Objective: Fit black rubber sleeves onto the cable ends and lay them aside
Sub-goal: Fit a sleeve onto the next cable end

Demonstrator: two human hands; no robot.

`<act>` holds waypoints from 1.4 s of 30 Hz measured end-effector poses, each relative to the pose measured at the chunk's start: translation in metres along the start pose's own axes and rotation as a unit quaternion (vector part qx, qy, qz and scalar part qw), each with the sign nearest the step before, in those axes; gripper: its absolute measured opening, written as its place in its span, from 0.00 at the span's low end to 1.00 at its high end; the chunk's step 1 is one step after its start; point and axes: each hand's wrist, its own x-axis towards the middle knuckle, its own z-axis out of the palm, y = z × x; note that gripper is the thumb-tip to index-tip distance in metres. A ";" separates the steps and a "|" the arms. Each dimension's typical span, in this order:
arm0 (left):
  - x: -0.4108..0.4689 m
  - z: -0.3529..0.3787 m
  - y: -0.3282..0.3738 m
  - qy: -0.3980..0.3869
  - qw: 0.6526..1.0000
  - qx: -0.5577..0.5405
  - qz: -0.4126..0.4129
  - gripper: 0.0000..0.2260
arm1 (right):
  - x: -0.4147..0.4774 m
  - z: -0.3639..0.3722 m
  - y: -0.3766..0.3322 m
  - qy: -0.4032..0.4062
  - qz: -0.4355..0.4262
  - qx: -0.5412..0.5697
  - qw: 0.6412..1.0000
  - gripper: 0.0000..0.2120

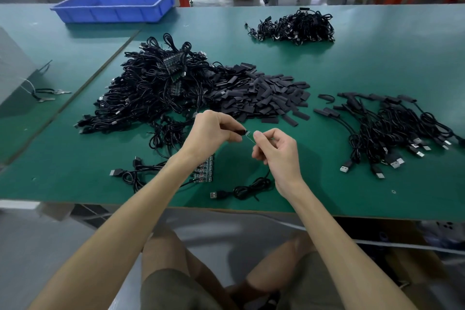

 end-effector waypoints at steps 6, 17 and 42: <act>-0.001 0.000 0.004 -0.005 0.995 0.084 0.060 0.10 | 0.000 0.000 0.000 -0.014 0.005 0.001 1.000 0.11; -0.003 -0.009 0.003 -0.062 0.975 0.147 0.156 0.09 | 0.000 -0.001 0.002 -0.034 0.011 -0.009 0.999 0.10; -0.011 -0.013 -0.001 -0.086 0.948 0.244 0.186 0.10 | 0.001 0.004 0.000 -0.077 0.001 -0.060 0.995 0.07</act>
